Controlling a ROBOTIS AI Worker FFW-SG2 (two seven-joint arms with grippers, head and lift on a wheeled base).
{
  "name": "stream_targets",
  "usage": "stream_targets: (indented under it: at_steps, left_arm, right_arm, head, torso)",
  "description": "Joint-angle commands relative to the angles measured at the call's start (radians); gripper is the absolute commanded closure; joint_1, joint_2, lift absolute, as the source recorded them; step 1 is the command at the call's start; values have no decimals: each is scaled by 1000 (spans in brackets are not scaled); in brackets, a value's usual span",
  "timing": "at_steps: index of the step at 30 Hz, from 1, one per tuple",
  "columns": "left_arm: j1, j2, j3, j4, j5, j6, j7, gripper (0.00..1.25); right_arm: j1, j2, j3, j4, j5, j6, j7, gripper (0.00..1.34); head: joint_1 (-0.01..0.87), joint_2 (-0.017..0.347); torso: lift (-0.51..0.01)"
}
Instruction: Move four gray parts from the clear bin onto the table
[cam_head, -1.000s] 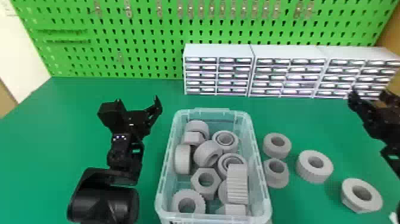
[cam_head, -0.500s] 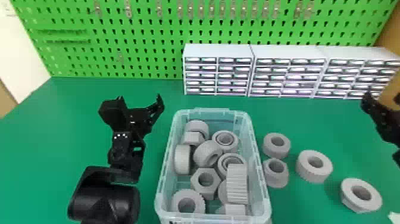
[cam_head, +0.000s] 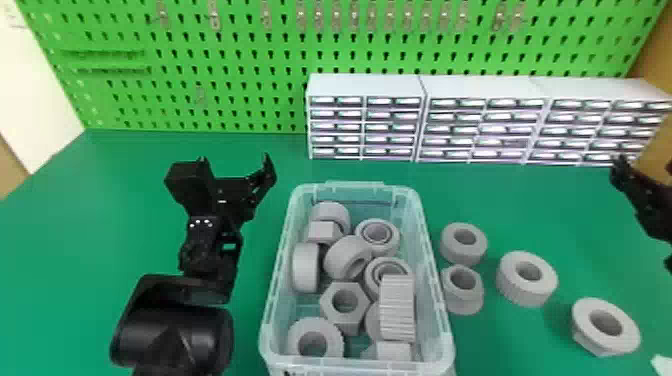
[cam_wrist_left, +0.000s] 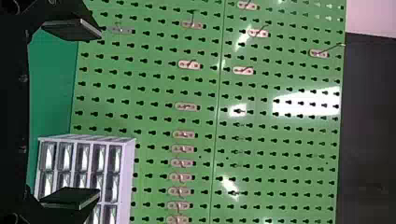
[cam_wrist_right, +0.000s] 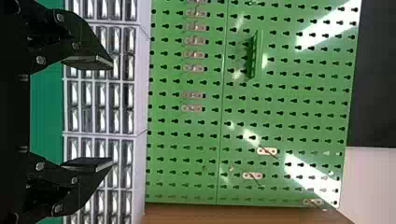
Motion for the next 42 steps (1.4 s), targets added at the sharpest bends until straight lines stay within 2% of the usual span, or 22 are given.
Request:
stream_targets:
  at_steps: [1,10,20,29,42]
  left_arm:
    - [-14,-1,-1,0,-1,0,-5,102]
    - [-17,-1,-11,0,-8,5,-6,102]
    - [-19,-1,-17,0,-11,14,-6,102]
    - [-10,-2,-23,0,-10,17,-6,102]
    - [-7,-2,-28,0,-7,20,-6,102]
  right_arm:
    - [-19,-4,30,4,1,18,0,524]
    - [-68,-17,124,44,-2,31,0,524]
    - [-90,-11,195,84,-5,29,0,524]
    - [-107,-24,214,98,-6,27,0,524]
    - [-88,-17,198,100,-6,27,0,524]
  head:
    - [693,72]
    - [693,72]
    - [693,72]
    - [693,72]
    - [693,72]
  torso:
    - [-52]
    - [-52]
    - [-52]
    - [-52]
    - [-52]
